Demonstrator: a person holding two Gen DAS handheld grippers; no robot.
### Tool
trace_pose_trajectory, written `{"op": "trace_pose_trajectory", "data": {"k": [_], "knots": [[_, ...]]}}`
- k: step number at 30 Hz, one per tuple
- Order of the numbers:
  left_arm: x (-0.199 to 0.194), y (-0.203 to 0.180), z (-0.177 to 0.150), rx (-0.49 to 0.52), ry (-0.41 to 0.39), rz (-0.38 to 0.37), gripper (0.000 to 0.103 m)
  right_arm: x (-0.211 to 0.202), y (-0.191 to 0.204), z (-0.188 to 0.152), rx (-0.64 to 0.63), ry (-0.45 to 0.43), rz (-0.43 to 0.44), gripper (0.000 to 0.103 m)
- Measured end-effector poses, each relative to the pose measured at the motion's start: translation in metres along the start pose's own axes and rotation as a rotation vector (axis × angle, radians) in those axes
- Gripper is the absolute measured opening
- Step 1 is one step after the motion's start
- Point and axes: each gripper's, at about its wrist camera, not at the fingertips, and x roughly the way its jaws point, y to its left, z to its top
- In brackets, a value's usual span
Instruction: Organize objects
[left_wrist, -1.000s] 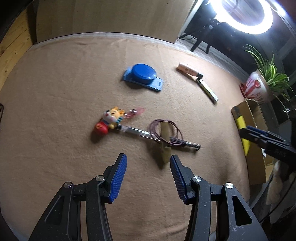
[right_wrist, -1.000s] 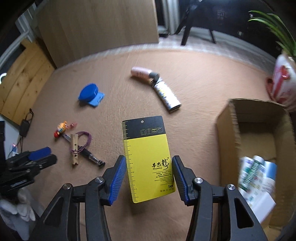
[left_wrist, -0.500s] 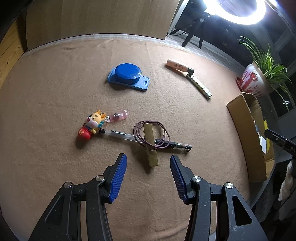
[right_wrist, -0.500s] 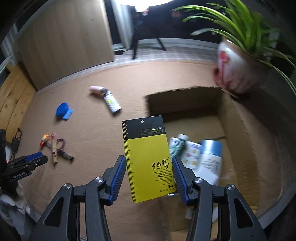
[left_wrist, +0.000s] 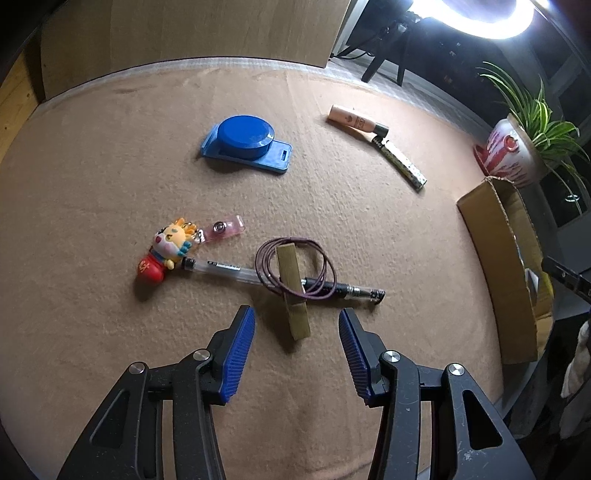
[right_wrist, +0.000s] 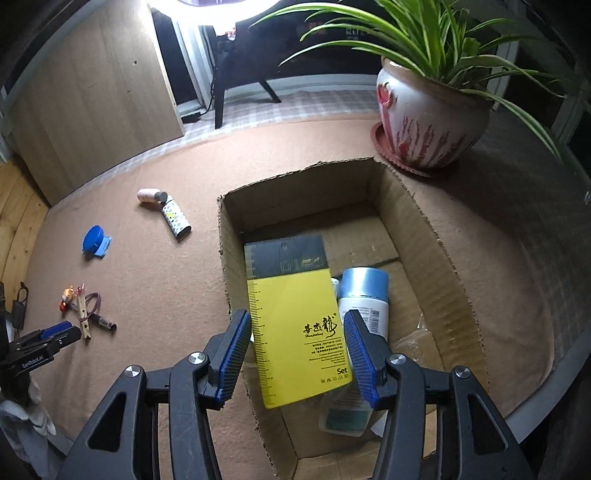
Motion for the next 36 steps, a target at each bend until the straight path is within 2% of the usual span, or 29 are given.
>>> {"op": "trace_pose_trajectory", "data": {"k": [4,10,18,27,36], "knots": [[0.003,-0.001,0.004,0.001,0.010,-0.018,0.047,-0.007,-0.003,-0.001,0.010,-0.020,-0.008,0.060],[0.009,0.003,0.011,-0.033,0.022,-0.053,0.042,-0.013,-0.010,-0.004,0.042,-0.032,-0.008,0.060],[0.011,0.007,0.017,-0.056,0.021,-0.082,0.022,-0.015,-0.010,-0.005,0.046,-0.038,-0.008,0.060],[0.004,0.010,0.022,-0.069,-0.013,-0.079,0.003,-0.012,-0.007,-0.005,0.043,-0.026,0.002,0.060],[-0.004,-0.004,0.041,-0.041,-0.047,-0.096,0.002,-0.012,-0.006,-0.004,0.039,-0.025,0.010,0.060]]}}
